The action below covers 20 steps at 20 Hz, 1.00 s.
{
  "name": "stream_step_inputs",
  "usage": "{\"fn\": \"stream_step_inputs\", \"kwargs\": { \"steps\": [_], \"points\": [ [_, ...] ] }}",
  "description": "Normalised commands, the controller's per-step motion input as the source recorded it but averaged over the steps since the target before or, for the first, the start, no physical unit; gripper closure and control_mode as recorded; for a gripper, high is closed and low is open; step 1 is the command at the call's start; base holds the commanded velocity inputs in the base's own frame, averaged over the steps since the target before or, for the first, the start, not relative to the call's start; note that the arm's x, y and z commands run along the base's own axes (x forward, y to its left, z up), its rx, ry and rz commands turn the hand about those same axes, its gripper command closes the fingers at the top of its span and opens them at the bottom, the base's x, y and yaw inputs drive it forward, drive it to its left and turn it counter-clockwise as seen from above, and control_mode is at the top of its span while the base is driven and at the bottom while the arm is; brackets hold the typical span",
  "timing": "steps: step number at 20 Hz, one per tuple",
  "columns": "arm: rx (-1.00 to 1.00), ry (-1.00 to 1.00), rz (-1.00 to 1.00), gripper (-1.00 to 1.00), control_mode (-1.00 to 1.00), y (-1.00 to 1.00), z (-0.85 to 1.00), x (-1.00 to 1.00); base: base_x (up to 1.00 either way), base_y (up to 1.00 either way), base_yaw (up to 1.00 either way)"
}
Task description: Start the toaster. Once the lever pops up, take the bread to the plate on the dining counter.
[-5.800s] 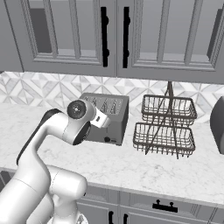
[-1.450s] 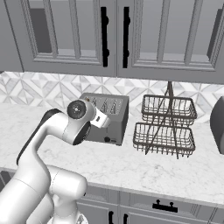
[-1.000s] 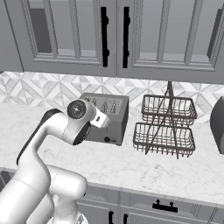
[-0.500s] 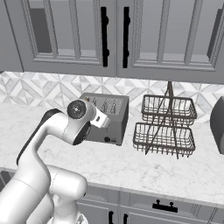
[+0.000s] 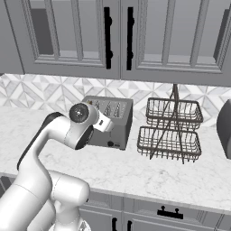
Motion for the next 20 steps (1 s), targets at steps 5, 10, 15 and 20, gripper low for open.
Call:
{"fn": "stream_step_inputs", "kwargs": {
  "steps": [5, 10, 15, 20],
  "points": [
    [0.0, 0.0, 0.0, -1.0, -1.0, 0.0, 0.0, 0.0, 0.0, 0.0, 0.0],
    [0.0, 0.0, 0.0, -1.0, -1.0, 0.0, 0.0, 0.0, 0.0, 0.0, 0.0],
    [0.0, 0.0, 0.0, -1.0, -1.0, 0.0, 0.0, 0.0, 0.0, 0.0, 0.0],
    [0.0, 0.0, 0.0, -1.0, -1.0, 0.0, 0.0, 0.0, 0.0, 0.0, 0.0]
  ]
}}
